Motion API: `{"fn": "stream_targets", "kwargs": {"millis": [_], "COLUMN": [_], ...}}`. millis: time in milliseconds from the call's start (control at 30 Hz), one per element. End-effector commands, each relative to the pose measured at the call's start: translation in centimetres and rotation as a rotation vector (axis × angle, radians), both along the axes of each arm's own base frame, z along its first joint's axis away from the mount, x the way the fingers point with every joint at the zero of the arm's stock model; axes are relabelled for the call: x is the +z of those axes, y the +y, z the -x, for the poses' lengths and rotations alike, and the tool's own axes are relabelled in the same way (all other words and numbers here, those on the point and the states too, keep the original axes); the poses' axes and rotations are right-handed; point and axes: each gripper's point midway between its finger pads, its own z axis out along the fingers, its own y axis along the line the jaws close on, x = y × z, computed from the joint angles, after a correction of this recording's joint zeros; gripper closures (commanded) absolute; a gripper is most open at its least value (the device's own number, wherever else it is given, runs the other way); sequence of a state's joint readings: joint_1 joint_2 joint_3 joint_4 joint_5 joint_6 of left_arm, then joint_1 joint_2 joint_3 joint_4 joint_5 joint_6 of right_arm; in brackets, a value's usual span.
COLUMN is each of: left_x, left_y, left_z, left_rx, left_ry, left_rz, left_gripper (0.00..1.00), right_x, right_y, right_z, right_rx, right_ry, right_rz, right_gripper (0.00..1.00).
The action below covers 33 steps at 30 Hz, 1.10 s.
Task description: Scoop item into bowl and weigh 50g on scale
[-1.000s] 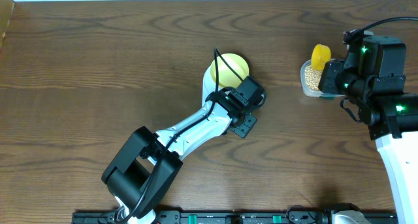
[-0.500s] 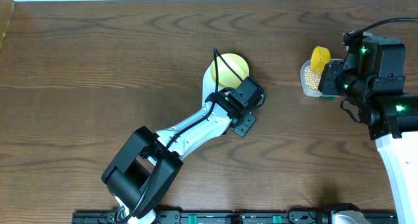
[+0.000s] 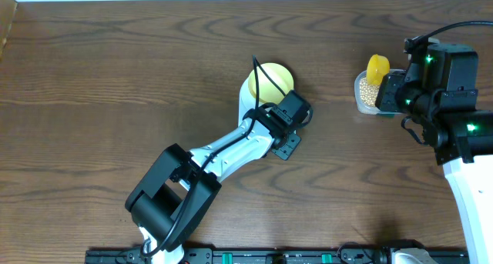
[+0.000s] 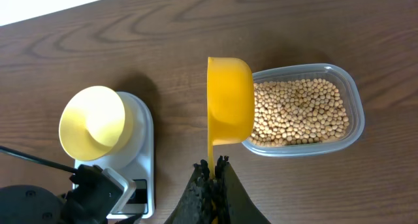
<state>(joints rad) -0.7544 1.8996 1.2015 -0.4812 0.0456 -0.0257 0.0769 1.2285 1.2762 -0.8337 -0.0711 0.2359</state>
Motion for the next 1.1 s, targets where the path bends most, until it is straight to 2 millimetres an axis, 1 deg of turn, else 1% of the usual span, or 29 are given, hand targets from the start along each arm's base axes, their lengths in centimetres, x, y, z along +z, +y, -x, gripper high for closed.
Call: {"fn": "stream_targets", "kwargs": {"millis": [0, 100, 300, 600, 1067], "left_x": [-0.5, -0.6, -1.5, -1.5, -2.4], "left_y": [0.5, 0.4, 0.6, 0.7, 1.2], "left_z": [-0.1, -0.2, -0.1, 0.0, 0.6], "left_rx": [0.014, 0.014, 0.015, 0.015, 0.036], "left_ry": [0.0, -0.003, 0.012, 0.015, 0.042], "left_rz": [-0.015, -0.015, -0.032, -0.035, -0.05], "left_gripper": [0.43, 0.43, 0.43, 0.43, 0.43], "right_x": [1.3, 1.3, 1.3, 1.3, 1.4], "right_y": [-0.1, -0.1, -0.1, -0.1, -0.3], "right_z": [0.0, 0.0, 0.0, 0.0, -0.1], "right_rx": [0.008, 0.008, 0.007, 0.008, -0.004], "right_ry": [-0.035, -0.035, -0.035, -0.035, -0.043], "right_rz": [0.005, 0.005, 0.005, 0.005, 0.015], "right_gripper": [0.99, 0.99, 0.99, 0.99, 0.99]}}
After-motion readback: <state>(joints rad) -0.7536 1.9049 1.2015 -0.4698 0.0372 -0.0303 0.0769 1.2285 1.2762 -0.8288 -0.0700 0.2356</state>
